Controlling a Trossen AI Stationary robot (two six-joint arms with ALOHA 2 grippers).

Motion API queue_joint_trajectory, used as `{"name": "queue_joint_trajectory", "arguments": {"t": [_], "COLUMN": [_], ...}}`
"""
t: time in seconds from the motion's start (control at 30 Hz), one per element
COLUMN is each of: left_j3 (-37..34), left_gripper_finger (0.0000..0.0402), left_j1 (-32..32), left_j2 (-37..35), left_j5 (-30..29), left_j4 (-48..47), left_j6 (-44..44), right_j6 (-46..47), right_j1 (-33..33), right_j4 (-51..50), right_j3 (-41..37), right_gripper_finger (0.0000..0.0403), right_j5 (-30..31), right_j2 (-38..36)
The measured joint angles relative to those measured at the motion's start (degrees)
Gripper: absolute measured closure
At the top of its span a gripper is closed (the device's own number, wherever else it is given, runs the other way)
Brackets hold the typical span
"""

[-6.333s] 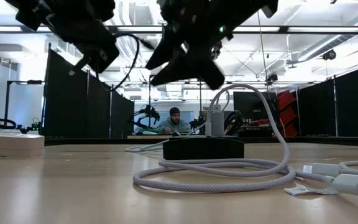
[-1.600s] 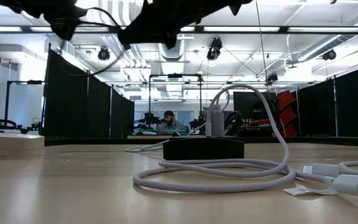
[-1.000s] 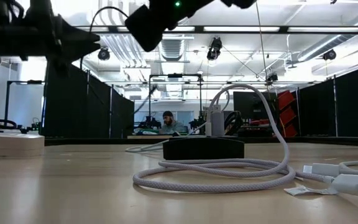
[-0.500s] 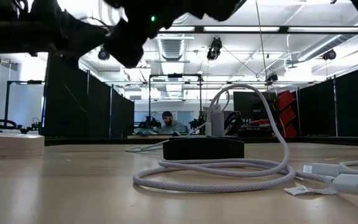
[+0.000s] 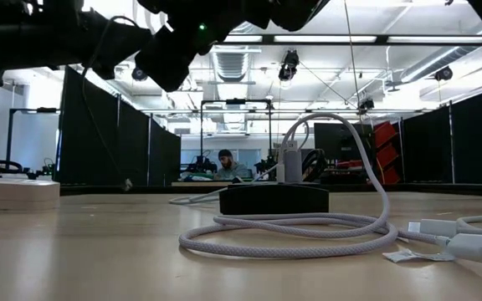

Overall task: Insert USB
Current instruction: Insert the top black charger cable into the left white outlet extension

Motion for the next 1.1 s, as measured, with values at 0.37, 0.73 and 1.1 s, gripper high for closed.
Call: {"name": "queue_joint_trajectory", "arguments": {"t": [0.37, 0.73, 1.1], "left_j3": [0.0, 1.9, 2.6], "left_gripper_finger": [0.0339, 0.0339, 0.0378], "left_j1": [0.0, 0.0, 0.0], "left_j2": [0.0, 3.4, 4.3], "left_j5": [-5.9, -7.0, -9.6], "left_j4": [-0.1, -0.1, -0.4], "left_j6": [-2.5, -4.7, -4.9], "right_j6": [-7.0, -12.6, -16.0], "right_j1": [0.7, 0.9, 0.8], "right_j4": [0.0, -0.3, -1.7], "right_j3": [0.0, 0.0, 0.0], "right_gripper_finger": [0.0385, 0.0385, 0.0385], "right_j5": [3.4, 2.4, 2.9], "right_j2": [0.0, -0.2, -0.3]}}
